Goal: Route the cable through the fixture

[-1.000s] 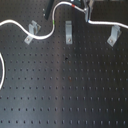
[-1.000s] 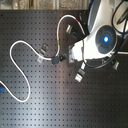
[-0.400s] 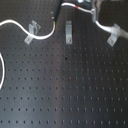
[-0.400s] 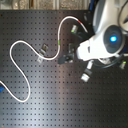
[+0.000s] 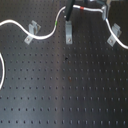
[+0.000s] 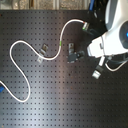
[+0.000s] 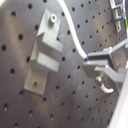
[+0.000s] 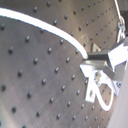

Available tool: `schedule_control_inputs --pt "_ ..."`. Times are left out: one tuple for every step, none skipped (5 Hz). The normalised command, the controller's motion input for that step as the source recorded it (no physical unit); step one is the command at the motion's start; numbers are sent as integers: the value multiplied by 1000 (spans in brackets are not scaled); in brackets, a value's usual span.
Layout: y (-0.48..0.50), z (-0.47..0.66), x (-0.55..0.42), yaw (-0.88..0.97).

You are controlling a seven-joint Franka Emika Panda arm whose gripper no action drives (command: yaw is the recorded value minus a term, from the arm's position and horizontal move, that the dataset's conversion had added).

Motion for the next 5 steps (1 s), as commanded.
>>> schedule_control_inputs --pt "-370 -182 115 -303" --pt "-235 -163 89 -500" --pt "-76 0 50 -749" --pt "97 124 160 -840" --pt "178 131 160 -843"
